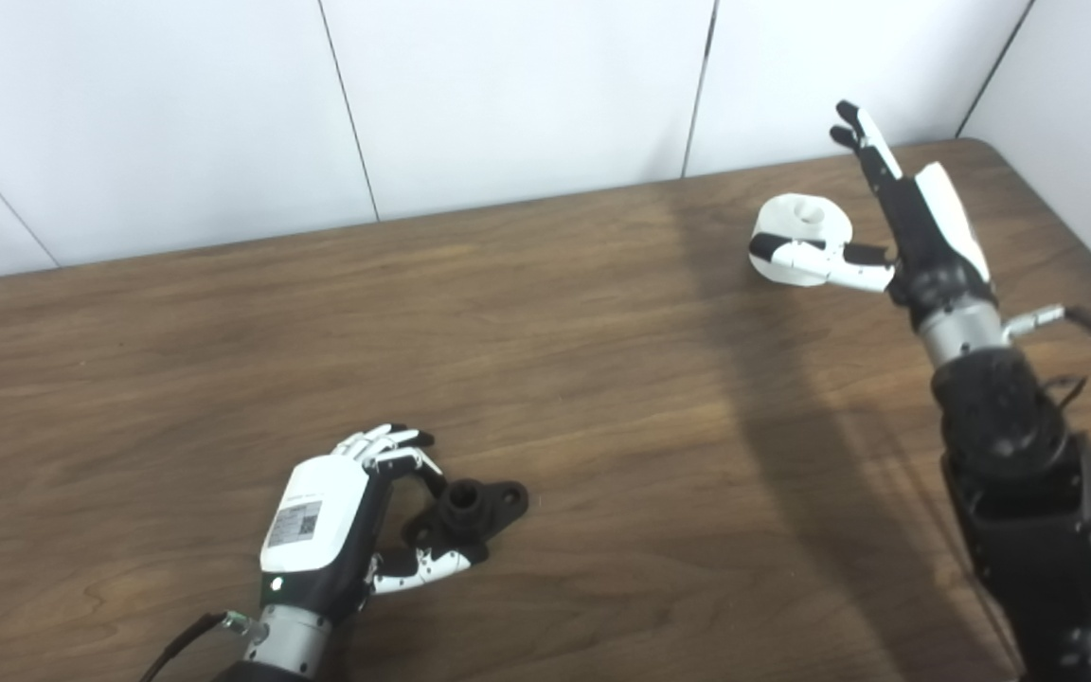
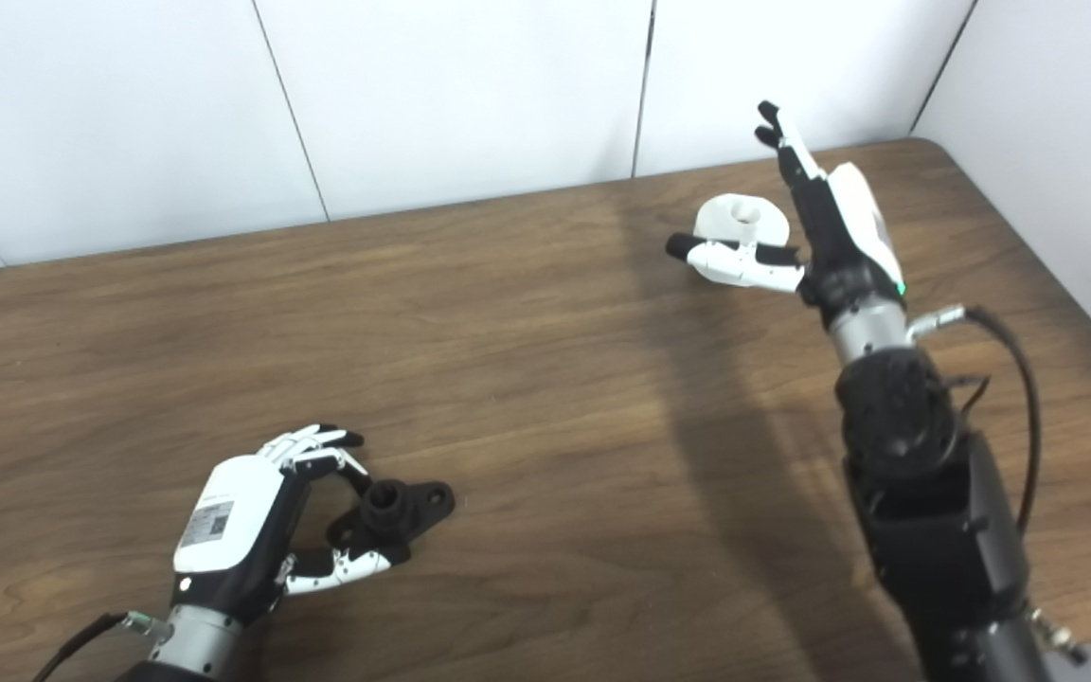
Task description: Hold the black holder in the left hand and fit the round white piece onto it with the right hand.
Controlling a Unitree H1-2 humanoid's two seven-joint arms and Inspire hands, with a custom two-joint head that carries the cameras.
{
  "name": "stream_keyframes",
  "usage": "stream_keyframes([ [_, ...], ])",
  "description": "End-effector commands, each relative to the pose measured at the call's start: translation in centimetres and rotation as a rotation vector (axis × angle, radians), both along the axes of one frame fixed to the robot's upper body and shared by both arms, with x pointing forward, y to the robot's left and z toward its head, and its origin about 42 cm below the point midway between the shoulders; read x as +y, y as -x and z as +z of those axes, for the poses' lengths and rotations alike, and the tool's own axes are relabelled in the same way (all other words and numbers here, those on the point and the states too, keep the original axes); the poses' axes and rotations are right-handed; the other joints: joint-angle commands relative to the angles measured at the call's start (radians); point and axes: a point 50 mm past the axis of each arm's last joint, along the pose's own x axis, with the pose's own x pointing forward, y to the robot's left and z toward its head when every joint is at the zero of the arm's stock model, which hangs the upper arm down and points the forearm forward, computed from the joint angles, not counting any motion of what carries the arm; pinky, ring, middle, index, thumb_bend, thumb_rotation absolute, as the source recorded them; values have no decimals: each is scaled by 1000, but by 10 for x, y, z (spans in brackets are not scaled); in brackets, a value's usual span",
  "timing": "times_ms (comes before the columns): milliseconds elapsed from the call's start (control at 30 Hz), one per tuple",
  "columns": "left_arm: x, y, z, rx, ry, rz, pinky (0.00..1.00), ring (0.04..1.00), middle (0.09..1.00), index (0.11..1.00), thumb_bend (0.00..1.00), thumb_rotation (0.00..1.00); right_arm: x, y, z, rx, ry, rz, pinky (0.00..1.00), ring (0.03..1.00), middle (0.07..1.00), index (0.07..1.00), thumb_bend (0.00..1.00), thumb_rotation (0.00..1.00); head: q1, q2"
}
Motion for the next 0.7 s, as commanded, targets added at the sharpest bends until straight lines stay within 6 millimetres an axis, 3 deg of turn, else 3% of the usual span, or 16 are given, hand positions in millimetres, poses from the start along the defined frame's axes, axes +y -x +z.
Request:
stream_keyframes([
  [0,4,9,-24,126,-56,-13,844,860,786,485,521,47,-8,-9,23,-33,83,-6,972,997,960,955,785,432,-8,0],
  [367,6,8,-25,127,-55,-13,844,857,783,485,521,46,-43,-47,58,156,296,-20,957,1000,967,920,965,308,-21,-12],
  [667,5,8,-29,128,-52,-8,841,853,779,485,521,46,-62,-71,63,289,345,-57,953,1000,969,922,964,253,-14,-24],
])
